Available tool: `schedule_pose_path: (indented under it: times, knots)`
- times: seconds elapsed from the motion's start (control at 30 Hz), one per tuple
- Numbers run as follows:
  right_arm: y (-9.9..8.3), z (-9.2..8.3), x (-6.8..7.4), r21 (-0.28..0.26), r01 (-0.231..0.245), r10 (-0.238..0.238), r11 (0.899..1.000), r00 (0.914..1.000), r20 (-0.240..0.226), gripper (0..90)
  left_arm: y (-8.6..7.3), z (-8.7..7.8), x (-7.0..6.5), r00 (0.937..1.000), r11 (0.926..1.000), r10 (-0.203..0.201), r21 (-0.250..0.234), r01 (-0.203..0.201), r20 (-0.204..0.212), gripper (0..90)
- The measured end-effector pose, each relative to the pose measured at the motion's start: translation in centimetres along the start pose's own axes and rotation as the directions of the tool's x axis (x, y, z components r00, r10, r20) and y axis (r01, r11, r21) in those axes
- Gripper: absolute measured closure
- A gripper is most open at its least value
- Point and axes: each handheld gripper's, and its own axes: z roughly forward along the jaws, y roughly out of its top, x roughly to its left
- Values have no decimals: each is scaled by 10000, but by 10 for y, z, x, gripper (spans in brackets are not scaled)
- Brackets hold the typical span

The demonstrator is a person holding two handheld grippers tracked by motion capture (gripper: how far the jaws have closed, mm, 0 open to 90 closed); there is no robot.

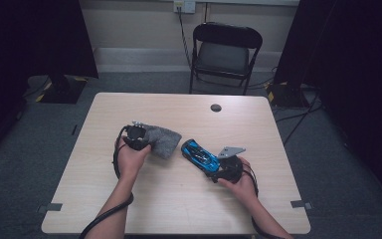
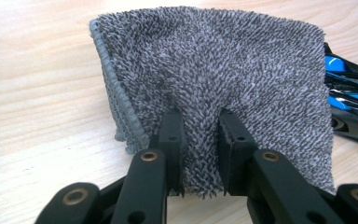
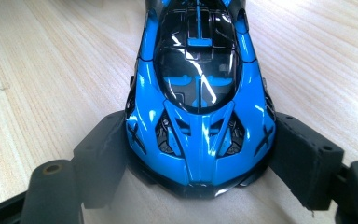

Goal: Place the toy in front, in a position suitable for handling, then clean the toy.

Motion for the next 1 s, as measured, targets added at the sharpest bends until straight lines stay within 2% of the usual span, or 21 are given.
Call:
schedule_pose_path:
  times: [0.23,0.43,0.6,0.73,1.0]
  knots:
    - [0,0,0,-3,-23,23,10000,10000,-6,236,3,-16,-9,9990,9984,345,-457,-333,269,740]
    - [1,0,-1,16,16,-16,10000,10000,-46,236,9,-26,-24,9951,9943,726,-823,-670,666,740]
    - [1,1,-1,15,16,-16,10000,10000,-43,236,10,-25,-37,9910,9915,1001,-922,-919,883,740]
    - [1,1,-1,10,21,-21,10000,10000,-42,236,9,-22,-46,9887,9908,1033,-988,-926,1088,740]
    - [1,1,-1,0,28,-28,10000,10000,-39,237,9,-19,-63,9803,9873,1383,-980,-1252,1411,740]
